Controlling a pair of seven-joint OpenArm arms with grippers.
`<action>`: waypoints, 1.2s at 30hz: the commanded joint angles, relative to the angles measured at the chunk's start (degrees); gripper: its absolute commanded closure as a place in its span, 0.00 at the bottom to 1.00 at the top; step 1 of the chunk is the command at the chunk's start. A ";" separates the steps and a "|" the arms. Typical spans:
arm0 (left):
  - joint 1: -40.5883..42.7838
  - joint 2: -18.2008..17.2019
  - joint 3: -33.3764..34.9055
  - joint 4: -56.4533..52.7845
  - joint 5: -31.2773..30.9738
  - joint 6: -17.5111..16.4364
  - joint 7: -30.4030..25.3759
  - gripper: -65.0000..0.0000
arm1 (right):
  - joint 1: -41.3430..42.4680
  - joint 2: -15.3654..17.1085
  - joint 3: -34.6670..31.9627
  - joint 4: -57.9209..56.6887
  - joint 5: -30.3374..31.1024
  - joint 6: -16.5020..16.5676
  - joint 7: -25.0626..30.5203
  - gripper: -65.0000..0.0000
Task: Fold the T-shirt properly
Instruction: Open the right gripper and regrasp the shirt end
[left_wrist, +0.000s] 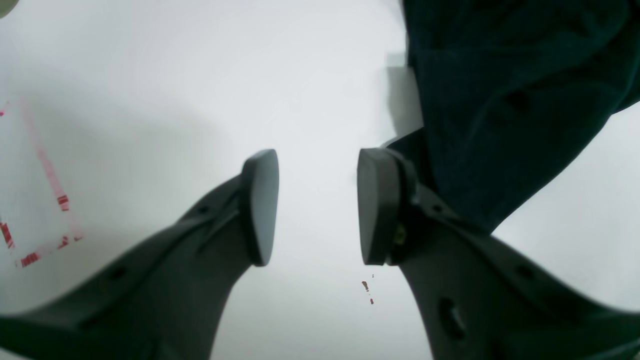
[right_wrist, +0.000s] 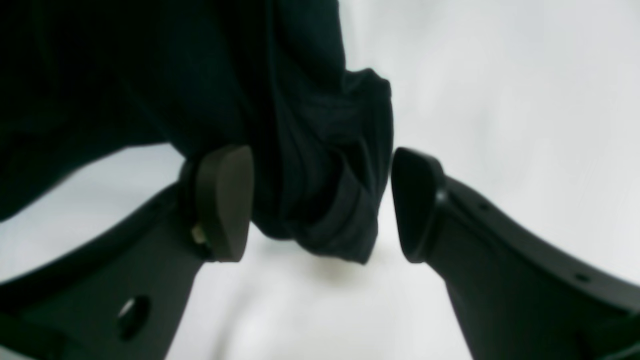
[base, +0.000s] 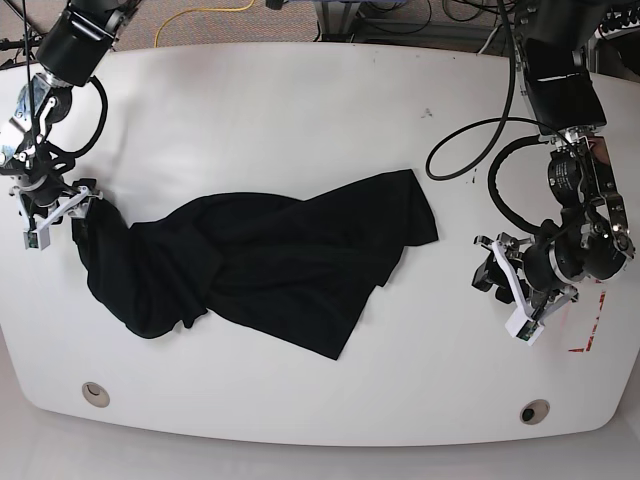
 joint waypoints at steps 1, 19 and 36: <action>-1.50 -0.69 -0.18 0.91 -0.87 0.05 -1.15 0.64 | 0.98 1.73 0.22 -1.37 0.54 -0.05 2.97 0.37; -1.41 -0.69 -0.18 0.91 -0.87 0.05 -1.15 0.64 | 0.98 1.82 0.22 -7.97 0.46 -0.05 9.56 0.37; -1.41 -0.51 -0.35 0.47 -0.52 0.05 -1.23 0.64 | 0.72 3.22 0.22 -10.52 0.46 -0.05 12.38 1.00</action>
